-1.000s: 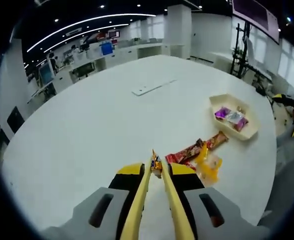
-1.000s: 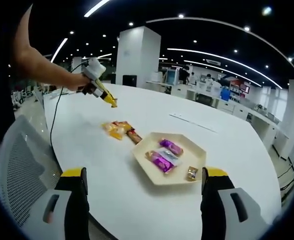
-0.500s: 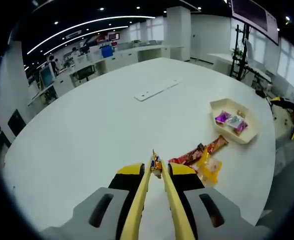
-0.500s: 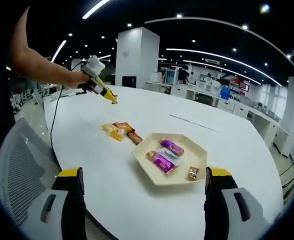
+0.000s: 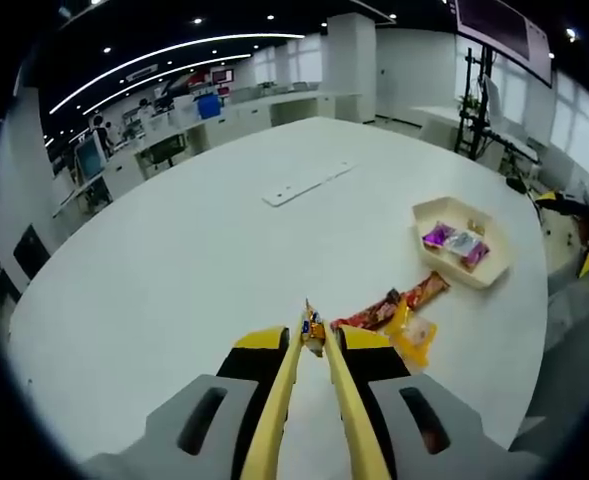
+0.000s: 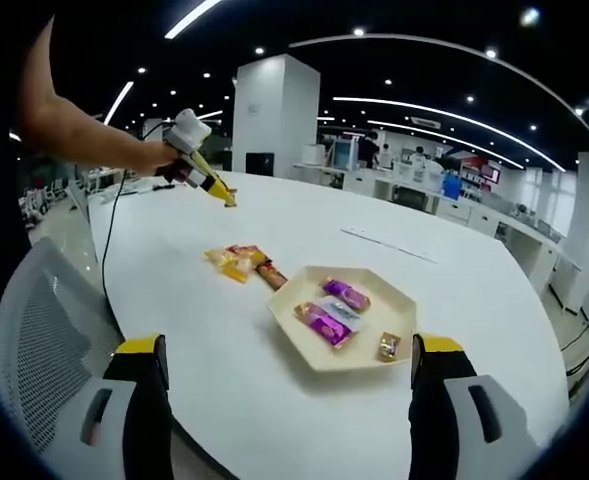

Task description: Place the target food into the container with the food tongs after gripping and lifting it, then release it inside without dropping or visibly crushing the food.

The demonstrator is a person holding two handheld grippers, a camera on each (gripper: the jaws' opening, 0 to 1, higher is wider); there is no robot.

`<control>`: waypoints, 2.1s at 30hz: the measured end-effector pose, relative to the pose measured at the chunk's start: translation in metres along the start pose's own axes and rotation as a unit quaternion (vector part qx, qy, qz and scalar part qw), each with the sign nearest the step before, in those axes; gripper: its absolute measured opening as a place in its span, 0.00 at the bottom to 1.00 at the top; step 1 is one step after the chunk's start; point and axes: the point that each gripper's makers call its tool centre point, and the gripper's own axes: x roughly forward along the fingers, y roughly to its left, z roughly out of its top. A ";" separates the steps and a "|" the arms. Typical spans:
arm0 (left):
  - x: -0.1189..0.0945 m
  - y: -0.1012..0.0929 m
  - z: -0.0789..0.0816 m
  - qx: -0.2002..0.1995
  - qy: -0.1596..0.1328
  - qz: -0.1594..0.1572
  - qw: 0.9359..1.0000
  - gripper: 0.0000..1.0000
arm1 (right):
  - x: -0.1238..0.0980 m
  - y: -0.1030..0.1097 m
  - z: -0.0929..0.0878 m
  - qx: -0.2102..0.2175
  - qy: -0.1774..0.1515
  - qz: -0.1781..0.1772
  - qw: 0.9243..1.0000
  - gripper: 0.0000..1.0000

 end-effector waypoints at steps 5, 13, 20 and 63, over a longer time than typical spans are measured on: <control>0.001 -0.007 0.004 0.006 -0.001 -0.004 1.000 0.15 | 0.002 0.013 -0.005 -0.016 0.013 0.022 1.000 1.00; 0.005 -0.026 0.018 0.051 0.000 -0.026 0.998 0.15 | -0.001 0.009 -0.004 -0.005 0.007 0.019 1.000 1.00; 0.007 -0.044 0.026 0.064 -0.002 -0.035 0.997 0.15 | -0.001 0.010 -0.002 -0.006 0.001 0.021 1.000 1.00; 0.072 -0.185 0.122 0.110 -0.056 -0.144 0.982 0.14 | -0.002 0.005 -0.002 0.003 -0.002 0.008 1.000 1.00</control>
